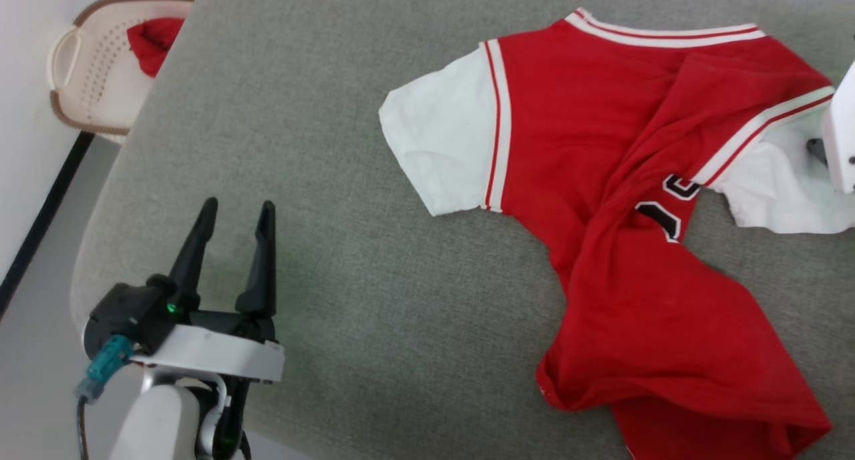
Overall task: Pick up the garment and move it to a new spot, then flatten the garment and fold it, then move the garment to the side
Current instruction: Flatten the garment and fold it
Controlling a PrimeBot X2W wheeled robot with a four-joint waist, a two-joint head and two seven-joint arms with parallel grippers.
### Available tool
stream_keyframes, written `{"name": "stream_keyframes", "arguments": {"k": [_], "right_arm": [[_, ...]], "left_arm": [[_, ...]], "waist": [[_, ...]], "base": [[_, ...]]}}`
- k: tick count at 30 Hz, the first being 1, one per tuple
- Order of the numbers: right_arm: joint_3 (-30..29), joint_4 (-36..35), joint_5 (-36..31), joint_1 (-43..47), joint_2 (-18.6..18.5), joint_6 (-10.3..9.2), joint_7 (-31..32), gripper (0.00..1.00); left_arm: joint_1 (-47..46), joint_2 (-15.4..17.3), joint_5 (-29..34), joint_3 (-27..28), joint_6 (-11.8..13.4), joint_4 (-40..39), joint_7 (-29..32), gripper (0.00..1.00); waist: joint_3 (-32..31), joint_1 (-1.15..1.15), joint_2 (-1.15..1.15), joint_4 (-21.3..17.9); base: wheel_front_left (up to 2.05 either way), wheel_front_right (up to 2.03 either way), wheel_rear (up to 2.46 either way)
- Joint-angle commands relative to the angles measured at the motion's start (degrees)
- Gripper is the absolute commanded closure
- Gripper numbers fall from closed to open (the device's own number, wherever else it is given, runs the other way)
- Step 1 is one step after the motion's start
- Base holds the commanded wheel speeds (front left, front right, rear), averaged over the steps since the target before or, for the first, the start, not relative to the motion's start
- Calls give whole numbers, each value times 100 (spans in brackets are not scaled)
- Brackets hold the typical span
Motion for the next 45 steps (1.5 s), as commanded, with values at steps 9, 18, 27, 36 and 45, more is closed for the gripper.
{"name": "stream_keyframes", "arguments": {"k": [9, 18, 27, 36, 45], "right_arm": [[590, 163, 382, 213, 190, 17, 109, 100], [800, 98, 456, -209, 340, 11, 29, 100], [1319, -205, 515, -648, 476, 3, 219, 100], [1883, -621, 689, -1024, 752, 3, 261, 100], [2379, -801, 879, -1172, 853, 5, 199, 100]], "left_arm": [[-522, 135, 343, 142, -196, 52, -3, 0], [-2623, 1577, -572, -1792, -212, 766, 519, 0], [-5234, 2743, -3088, -4973, -203, 1345, 2322, 0], [-6771, 3025, -4566, -6591, -203, 2029, 3324, 0], [-6991, 3158, -5114, -6893, -203, 2114, 3952, 0]], "waist": [[220, 0, 0, 4], [565, 0, 0, -364], [1046, 0, 0, -817], [1584, 0, 0, -1313], [1838, 0, 0, -1538]], "base": [[0, 0, 0], [0, 0, 0], [0, 0, 0], [0, 0, 0], [0, 0, 0]]}}
